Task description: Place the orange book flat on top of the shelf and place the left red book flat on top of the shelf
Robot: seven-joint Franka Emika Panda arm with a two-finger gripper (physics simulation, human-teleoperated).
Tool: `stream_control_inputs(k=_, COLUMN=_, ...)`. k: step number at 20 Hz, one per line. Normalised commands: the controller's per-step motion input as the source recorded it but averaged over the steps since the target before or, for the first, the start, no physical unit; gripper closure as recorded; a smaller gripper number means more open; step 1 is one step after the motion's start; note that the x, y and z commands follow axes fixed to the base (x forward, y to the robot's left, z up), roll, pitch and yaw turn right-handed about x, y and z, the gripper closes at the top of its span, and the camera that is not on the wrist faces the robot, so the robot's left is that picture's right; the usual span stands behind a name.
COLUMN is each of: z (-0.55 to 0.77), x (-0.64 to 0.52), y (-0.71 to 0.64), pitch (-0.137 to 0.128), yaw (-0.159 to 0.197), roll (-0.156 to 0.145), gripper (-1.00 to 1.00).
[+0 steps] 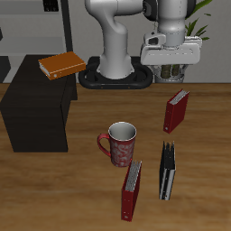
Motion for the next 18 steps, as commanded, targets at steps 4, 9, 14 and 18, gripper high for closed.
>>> stream_control_inputs(k=4, z=-0.18, x=0.09, y=0.19, pitch=-0.003, yaw=-0.053, roll=0.063, gripper=-1.0)
stream_control_inputs(k=9, z=-0.32, x=0.09, y=0.14, pitch=0.03, yaw=-0.059, roll=0.036, gripper=-1.0)
stream_control_inputs(k=14, z=-0.25, x=-0.01, y=0.19, pitch=-0.017, yaw=-0.048, roll=0.041, gripper=-1.0)
stream_control_inputs(k=18, z=-0.34, x=0.11, y=0.07, pitch=0.019, yaw=-0.063, roll=0.007, gripper=-1.0)
